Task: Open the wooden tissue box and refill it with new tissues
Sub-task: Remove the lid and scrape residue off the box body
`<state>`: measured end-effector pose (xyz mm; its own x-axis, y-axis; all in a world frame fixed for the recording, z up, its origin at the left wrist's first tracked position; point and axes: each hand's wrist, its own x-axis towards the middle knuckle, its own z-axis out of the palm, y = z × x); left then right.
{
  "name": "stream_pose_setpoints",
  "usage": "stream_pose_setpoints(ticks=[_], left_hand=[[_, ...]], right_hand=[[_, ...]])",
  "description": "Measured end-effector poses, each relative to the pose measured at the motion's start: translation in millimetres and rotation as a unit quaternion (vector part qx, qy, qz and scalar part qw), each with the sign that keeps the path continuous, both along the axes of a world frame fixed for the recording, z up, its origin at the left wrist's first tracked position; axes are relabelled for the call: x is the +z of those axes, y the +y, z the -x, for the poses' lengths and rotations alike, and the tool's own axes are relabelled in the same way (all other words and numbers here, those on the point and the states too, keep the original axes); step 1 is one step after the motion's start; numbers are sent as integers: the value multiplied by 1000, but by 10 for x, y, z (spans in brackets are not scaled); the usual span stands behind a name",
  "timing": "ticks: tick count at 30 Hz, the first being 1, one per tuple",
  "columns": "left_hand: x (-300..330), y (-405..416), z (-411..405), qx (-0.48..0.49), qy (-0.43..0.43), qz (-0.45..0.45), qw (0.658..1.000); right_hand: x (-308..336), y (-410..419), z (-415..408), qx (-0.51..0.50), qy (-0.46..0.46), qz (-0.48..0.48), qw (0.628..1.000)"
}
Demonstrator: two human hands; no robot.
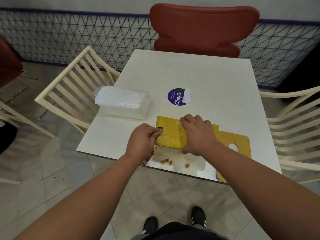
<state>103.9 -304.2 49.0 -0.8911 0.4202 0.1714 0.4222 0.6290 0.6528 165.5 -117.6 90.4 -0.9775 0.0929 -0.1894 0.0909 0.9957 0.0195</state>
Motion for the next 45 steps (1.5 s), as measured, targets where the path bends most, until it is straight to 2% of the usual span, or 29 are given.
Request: stream_pose_setpoints(ticks=[5,10,17,21,30,36,45], left_hand=[[-146,-115,-267,3,9,12,1000],[-81,-24,-138,6,28,39,999],[-126,19,-179,35,31,11,999],[-224,-123,-257,12,50,17,999],[-375,-88,-166,-51,190,7,980],[-346,168,-211,-146,218,50,964],[-390,-17,-118,-114,237,47,964]], right_hand=[[7,10,18,4,-7,0,1000],[14,21,24,5,-10,-4,1000],[7,38,57,8,-15,-5,1000],[16,69,104,7,-21,3,1000],[35,109,160,7,-36,7,999],[27,110,160,9,-33,6,999],[12,136,171,11,-30,8,999]])
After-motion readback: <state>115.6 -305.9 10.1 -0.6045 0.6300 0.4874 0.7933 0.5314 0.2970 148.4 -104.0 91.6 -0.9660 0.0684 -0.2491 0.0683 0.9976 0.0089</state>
